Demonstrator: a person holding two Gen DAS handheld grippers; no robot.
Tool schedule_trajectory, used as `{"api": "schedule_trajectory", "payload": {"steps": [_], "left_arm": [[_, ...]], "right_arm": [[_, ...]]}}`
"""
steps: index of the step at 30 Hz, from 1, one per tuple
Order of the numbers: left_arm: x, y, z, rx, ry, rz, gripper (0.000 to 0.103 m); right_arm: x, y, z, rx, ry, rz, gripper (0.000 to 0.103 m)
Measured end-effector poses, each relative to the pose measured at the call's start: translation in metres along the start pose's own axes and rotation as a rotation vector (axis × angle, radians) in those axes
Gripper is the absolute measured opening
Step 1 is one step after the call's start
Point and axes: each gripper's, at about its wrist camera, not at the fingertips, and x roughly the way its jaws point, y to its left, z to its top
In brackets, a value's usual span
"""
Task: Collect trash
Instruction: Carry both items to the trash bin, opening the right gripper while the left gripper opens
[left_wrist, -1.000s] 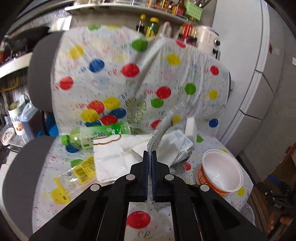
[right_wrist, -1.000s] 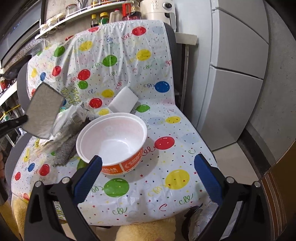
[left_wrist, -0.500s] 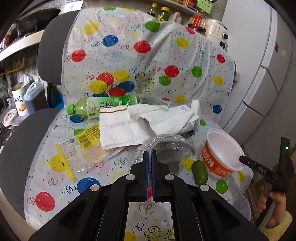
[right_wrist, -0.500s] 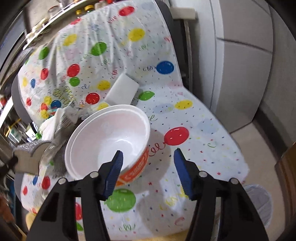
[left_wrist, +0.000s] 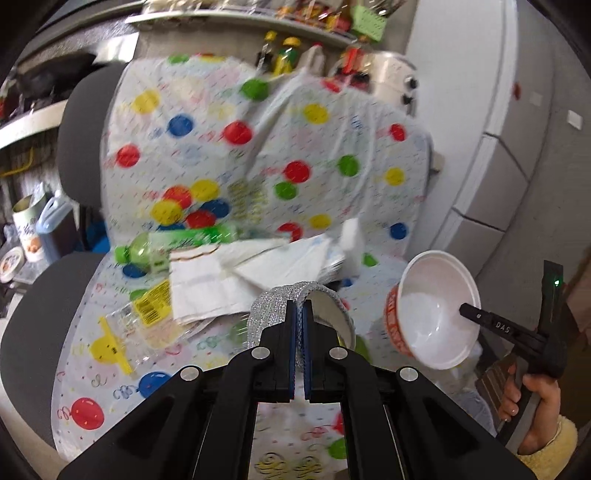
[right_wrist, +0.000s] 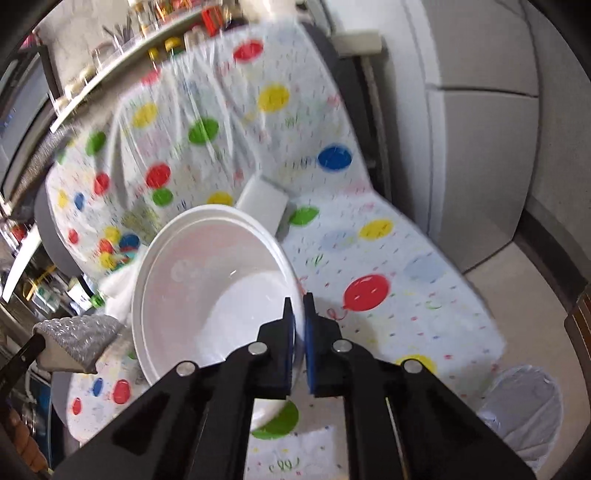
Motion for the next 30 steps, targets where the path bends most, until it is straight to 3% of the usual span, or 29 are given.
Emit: {"api": "schedule_trajectory", "payload": {"steps": [6,15,23,27,30], "left_arm": [[-0.012,-0.076,-0.003,0.102,-0.037,-0.15,0.003],[0.038,-0.194,-0.061,0.233,0.081,-0.4,0.003],[0.087,-0.25,-0.109,0.303,0.226,-0.512,0.003],[0.1,-0.268,-0.126,0.326,0.278,-0.533,0.003],[0.105,-0.277,-0.132,0.344,0.298,-0.533,0.003]], "right_arm": [[-0.067,-0.045,-0.015,0.03,-0.055,-0.076,0.006],[-0.136,-0.152,-0.07,0.143,-0.056,-0.339,0.006],[-0.113,-0.234,-0.124,0.277,0.101,-0.497,0.006],[-0.071,-0.269,-0.152,0.336,0.232,-0.529,0.006],[-0.041,-0.289,-0.172,0.396,0.317,-0.483,0.008]]}}
